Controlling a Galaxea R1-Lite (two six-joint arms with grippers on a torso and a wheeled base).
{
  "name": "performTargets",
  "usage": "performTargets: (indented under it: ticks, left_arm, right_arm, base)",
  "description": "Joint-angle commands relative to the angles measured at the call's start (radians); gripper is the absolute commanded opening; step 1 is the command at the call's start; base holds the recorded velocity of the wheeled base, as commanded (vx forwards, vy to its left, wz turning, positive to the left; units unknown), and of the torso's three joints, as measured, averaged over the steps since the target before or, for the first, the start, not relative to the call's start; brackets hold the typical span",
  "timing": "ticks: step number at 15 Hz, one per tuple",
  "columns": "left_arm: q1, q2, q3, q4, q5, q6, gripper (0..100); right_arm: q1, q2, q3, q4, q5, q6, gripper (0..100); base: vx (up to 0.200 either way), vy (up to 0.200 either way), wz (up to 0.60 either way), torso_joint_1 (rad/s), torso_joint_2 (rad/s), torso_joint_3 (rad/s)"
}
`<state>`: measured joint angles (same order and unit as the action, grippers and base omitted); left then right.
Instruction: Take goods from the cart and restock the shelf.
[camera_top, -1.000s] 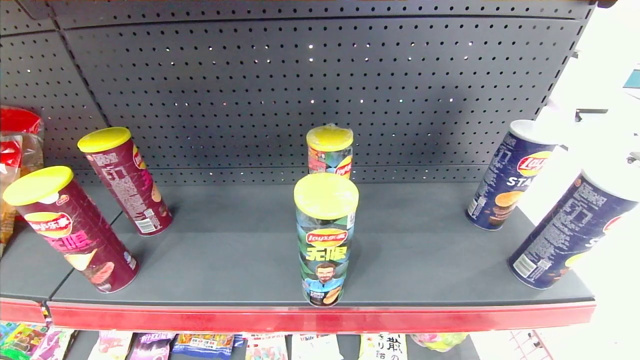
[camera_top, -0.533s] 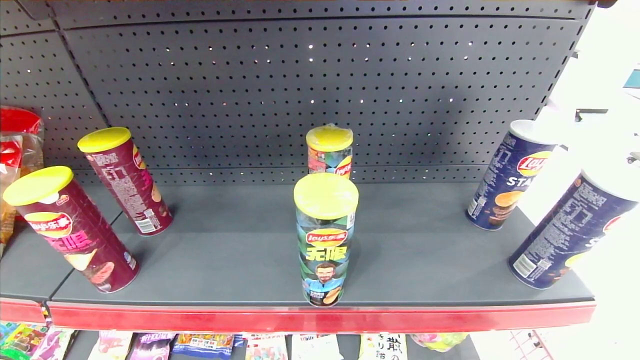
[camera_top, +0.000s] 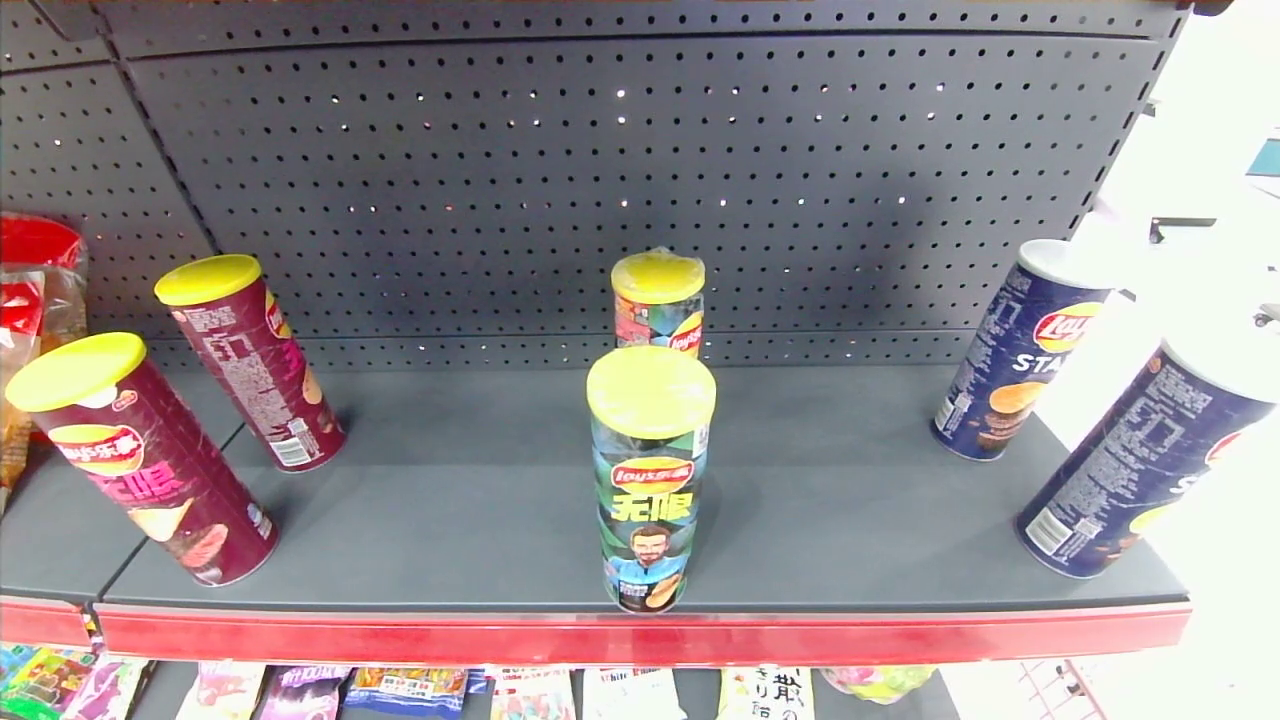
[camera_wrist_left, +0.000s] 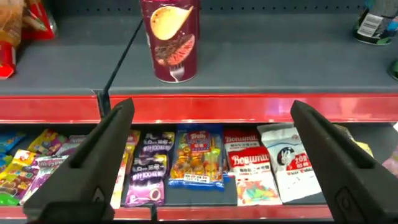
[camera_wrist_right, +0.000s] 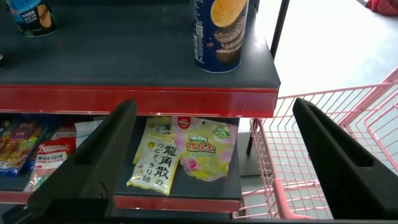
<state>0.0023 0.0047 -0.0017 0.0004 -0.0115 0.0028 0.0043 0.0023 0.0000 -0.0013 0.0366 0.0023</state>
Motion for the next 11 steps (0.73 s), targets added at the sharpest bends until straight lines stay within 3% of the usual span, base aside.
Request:
performTargets:
  ticks: [1, 5, 11]
  left_arm:
    - [0.001, -0.005, 0.0, 0.001, -0.008, 0.002, 100]
    - [0.002, -0.005, 0.0, 0.0, 0.024, -0.007, 100]
    - [0.002, -0.005, 0.0, 0.0, 0.024, -0.004, 100]
  right_arm:
    - [0.0, -0.002, 0.0, 0.0, 0.0, 0.001, 100]
    - [0.0, -0.002, 0.0, 0.0, 0.0, -0.001, 100]
    - [0.0, -0.002, 0.0, 0.0, 0.0, 0.001, 100]
  base:
    - [0.0, 0.0, 0.0, 0.0, 0.0, 0.0]
    - [0.0, 0.0, 0.0, 0.0, 0.0, 0.0]
    - [0.0, 0.0, 0.0, 0.0, 0.0, 0.0]
